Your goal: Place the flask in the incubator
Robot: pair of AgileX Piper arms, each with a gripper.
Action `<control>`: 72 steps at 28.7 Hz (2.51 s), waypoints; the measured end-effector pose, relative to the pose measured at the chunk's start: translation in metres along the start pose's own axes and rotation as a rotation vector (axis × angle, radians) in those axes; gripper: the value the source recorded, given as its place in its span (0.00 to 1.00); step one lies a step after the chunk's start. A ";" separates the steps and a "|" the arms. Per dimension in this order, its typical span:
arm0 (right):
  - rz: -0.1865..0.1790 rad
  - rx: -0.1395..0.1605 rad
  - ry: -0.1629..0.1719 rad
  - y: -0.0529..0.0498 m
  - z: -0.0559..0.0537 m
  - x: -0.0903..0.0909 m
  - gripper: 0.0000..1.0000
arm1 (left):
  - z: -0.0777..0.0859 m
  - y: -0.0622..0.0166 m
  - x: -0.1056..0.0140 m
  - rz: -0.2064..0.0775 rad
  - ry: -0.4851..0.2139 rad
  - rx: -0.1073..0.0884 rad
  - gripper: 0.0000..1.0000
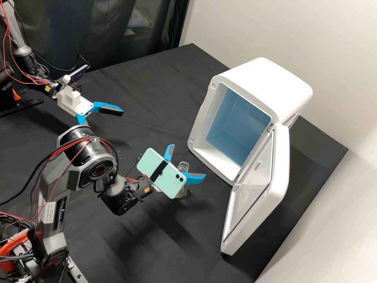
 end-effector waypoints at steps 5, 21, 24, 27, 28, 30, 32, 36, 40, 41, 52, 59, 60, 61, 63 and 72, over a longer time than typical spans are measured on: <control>-0.042 0.007 -0.049 -0.012 0.013 0.003 1.00 | 0.001 0.0020 -0.001 0.009 -0.006 0.003 1.00; -0.064 0.018 -0.101 -0.021 0.027 0.013 0.00 | 0.004 0.0012 -0.001 0.006 -0.017 0.004 1.00; -0.062 0.019 -0.102 -0.021 0.027 0.013 0.00 | 0.004 0.0012 -0.001 0.006 -0.017 0.004 1.00; -0.057 0.021 -0.107 -0.020 0.027 0.013 0.00 | 0.004 0.0012 -0.001 0.006 -0.017 0.004 1.00; -0.057 0.021 -0.107 -0.020 0.027 0.013 0.00 | 0.004 0.0012 -0.001 0.006 -0.017 0.004 1.00; -0.057 0.021 -0.107 -0.020 0.027 0.013 0.00 | 0.004 0.0012 -0.001 0.006 -0.017 0.004 1.00; -0.057 0.021 -0.107 -0.020 0.027 0.013 0.00 | 0.004 0.0012 -0.001 0.006 -0.017 0.004 1.00; -0.067 0.021 -0.118 -0.021 0.028 0.013 0.00 | 0.004 0.0012 -0.001 0.006 -0.017 0.004 1.00; -0.076 0.022 -0.129 -0.022 0.029 0.013 0.00 | 0.004 0.0011 -0.001 0.006 -0.018 0.004 1.00; -0.078 0.022 -0.130 -0.022 0.029 0.013 0.00 | 0.004 0.0011 -0.001 0.006 -0.018 0.004 1.00; -0.076 0.022 -0.131 -0.022 0.029 0.013 0.00 | 0.007 0.0007 0.000 0.004 -0.028 0.006 1.00; -0.076 0.022 -0.131 -0.022 0.029 0.013 0.00 | 0.007 0.0007 0.000 0.004 -0.028 0.006 1.00; -0.076 0.022 -0.131 -0.022 0.029 0.013 0.00 | 0.007 0.0007 0.000 0.004 -0.028 0.006 1.00; -0.076 0.022 -0.131 -0.022 0.029 0.013 0.00 | 0.007 0.0007 0.000 0.004 -0.028 0.006 1.00; -0.076 0.022 -0.131 -0.022 0.029 0.013 0.00 | 0.007 -0.0003 -0.001 0.000 -0.028 0.005 1.00; -0.061 0.097 -0.155 -0.010 0.031 0.013 0.00 | 0.007 0.0003 -0.003 0.003 -0.028 0.006 1.00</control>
